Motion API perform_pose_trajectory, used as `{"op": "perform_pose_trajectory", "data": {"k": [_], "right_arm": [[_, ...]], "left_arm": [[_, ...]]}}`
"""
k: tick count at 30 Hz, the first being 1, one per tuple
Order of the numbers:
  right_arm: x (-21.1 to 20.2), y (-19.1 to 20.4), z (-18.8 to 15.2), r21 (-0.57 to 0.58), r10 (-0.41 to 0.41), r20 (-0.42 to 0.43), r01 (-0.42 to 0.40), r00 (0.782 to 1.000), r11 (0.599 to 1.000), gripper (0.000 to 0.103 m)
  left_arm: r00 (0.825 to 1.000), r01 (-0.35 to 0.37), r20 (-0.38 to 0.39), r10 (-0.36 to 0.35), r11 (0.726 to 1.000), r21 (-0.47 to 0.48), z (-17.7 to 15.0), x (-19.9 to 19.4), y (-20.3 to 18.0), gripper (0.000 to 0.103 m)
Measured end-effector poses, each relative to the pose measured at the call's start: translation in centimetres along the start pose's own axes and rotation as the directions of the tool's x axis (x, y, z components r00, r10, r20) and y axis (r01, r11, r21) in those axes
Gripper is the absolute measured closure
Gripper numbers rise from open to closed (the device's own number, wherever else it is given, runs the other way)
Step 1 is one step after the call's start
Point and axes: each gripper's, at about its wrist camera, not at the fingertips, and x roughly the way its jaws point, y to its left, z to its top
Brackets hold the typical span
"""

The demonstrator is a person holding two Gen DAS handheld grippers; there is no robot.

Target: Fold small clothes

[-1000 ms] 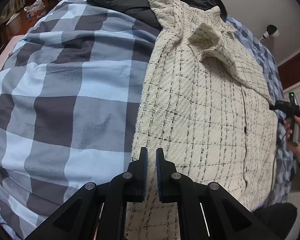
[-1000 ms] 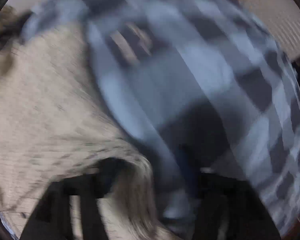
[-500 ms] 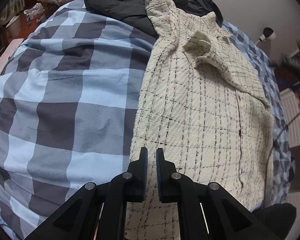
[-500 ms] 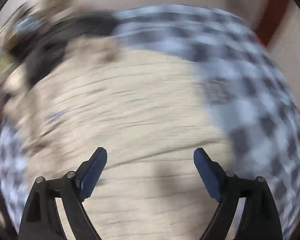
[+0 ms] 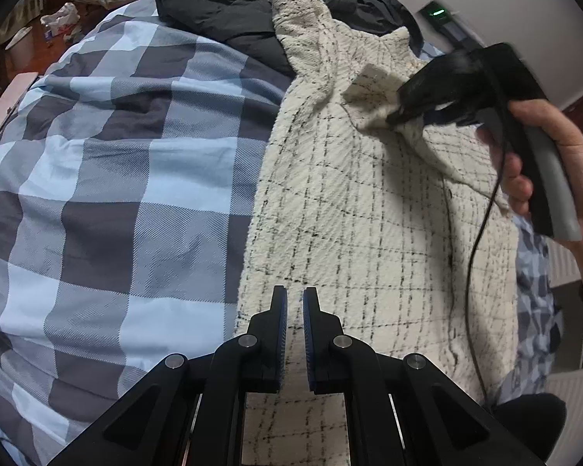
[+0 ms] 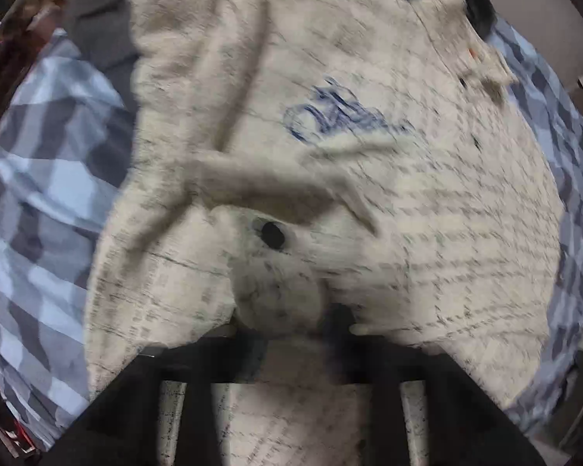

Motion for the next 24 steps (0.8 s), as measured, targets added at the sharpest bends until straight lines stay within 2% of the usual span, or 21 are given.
{"op": "perform_pose_trajectory", "data": {"k": [2,4,6,7,9,10,11,12,13,14,15,16,17,18,20,22,23,24], "right_arm": [[-2.2,-1.6,0.3,0.049,0.061,0.073,-0.065,0.995,0.997,0.087],[-4.6,-3.9,0.8,0.135,0.140,0.148,-0.161,0.979,0.978,0.087],[-7.4,-6.8,0.8,0.236,0.221,0.263,-0.285,0.939,0.929,0.087],[-8.1,-7.3,0.8,0.263,0.236,0.308,-0.321,0.922,0.910,0.087],[-9.0,-6.8,0.4,0.282,0.257,0.399,-0.385,0.880,0.879,0.087],[-8.4,-5.7,0.5,0.270,0.271,0.410,-0.399,0.871,0.876,0.086],[-8.0,-4.6,0.2,0.252,0.293,0.394,-0.409,0.871,0.877,0.081],[-6.4,-3.5,-0.2,0.231,0.343,0.346,-0.434,0.873,0.871,0.069],[-5.2,-2.2,-0.6,0.211,0.408,0.288,-0.473,0.866,0.855,0.061],[-1.9,-1.2,-0.8,0.219,0.510,0.182,-0.540,0.841,0.813,0.036],[-0.2,-0.5,-1.2,0.245,0.555,0.116,-0.565,0.824,0.788,0.025],[1.7,-0.1,-1.9,0.281,0.603,0.065,-0.594,0.795,0.754,0.025],[2.8,-0.2,-2.3,0.307,0.635,0.057,-0.619,0.771,0.723,0.025],[2.9,-0.5,-2.6,0.317,0.642,0.078,-0.630,0.763,0.709,0.025],[1.8,-1.9,-2.6,0.321,0.602,0.162,-0.619,0.781,0.717,0.025],[-0.1,-3.3,-2.5,0.333,0.503,0.259,-0.565,0.825,0.755,0.025],[-1.0,-3.9,-1.9,0.350,0.428,0.299,-0.515,0.853,0.782,0.025],[-1.6,-3.8,-1.6,0.362,0.376,0.313,-0.476,0.872,0.802,0.025]], "left_arm": [[1.000,0.003,-0.001,-0.003,1.000,0.001,0.0,0.0,0.0,0.096],[1.000,0.002,-0.002,-0.002,1.000,-0.002,0.0,0.0,0.0,0.096],[1.000,0.001,-0.002,-0.001,1.000,-0.005,0.1,0.0,0.1,0.096],[1.000,-0.001,0.001,0.001,1.000,-0.006,0.1,0.0,0.1,0.096],[1.000,-0.005,0.004,0.005,1.000,-0.008,0.1,0.0,0.2,0.096],[1.000,-0.005,0.001,0.005,1.000,-0.009,0.1,0.0,0.3,0.096],[1.000,-0.004,0.000,0.004,1.000,-0.010,0.1,0.0,0.3,0.096],[1.000,-0.003,-0.001,0.003,1.000,-0.011,0.1,0.0,0.3,0.096],[1.000,-0.005,0.000,0.005,1.000,-0.011,0.1,0.0,0.4,0.096],[1.000,-0.007,0.002,0.007,1.000,-0.012,0.1,-0.1,0.5,0.096],[1.000,-0.010,0.006,0.010,1.000,-0.015,0.1,-0.1,0.6,0.096],[1.000,-0.011,0.008,0.011,1.000,-0.017,0.1,-0.2,0.6,0.096],[1.000,-0.012,0.011,0.012,1.000,-0.020,0.2,-0.3,0.7,0.096],[1.000,-0.011,0.014,0.011,1.000,-0.021,0.2,-0.3,0.7,0.096],[1.000,-0.010,0.015,0.010,1.000,-0.020,0.2,-0.4,0.6,0.096],[1.000,-0.006,0.012,0.006,1.000,-0.017,0.2,-0.3,0.4,0.096],[1.000,-0.004,0.011,0.005,1.000,-0.015,0.1,-0.2,0.3,0.096],[1.000,-0.005,0.011,0.005,1.000,-0.014,0.1,-0.2,0.3,0.096]]}}
